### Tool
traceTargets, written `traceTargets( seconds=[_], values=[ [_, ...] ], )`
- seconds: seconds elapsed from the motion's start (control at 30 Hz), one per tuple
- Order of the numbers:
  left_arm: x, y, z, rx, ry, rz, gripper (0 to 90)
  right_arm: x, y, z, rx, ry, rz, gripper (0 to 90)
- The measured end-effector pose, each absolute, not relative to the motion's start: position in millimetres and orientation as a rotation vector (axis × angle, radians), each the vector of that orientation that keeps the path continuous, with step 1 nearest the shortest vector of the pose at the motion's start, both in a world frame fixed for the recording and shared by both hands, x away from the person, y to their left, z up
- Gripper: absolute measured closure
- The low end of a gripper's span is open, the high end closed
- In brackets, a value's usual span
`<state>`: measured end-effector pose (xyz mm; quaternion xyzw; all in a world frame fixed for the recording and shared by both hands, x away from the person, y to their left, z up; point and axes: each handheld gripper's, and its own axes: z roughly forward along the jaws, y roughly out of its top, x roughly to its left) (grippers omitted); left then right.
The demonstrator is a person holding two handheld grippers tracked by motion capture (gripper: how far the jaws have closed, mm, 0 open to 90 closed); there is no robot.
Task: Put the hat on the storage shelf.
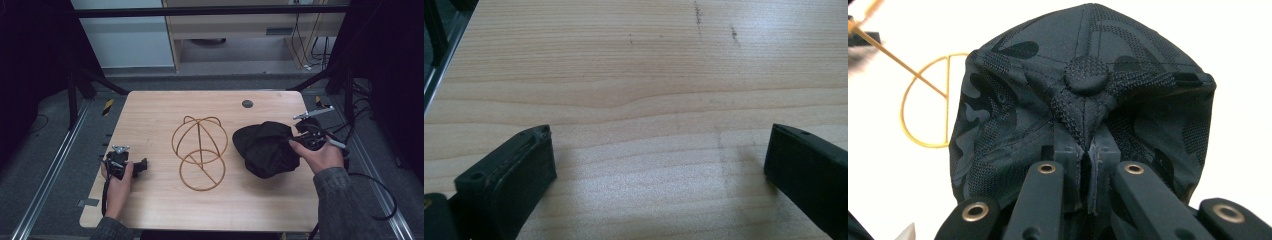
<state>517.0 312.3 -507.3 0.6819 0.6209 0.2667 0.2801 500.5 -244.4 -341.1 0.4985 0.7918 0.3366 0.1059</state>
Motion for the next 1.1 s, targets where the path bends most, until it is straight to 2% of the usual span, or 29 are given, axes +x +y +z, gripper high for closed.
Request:
traceTargets(
  seconds=[1.1],
  values=[
    [519.3, 311.6, -507.2, 1.834, 1.659, 0.712, 0.0, 510.6, -243.7, -257.7, 1.426, 2.128, 1.18, 86.1]
  ],
)
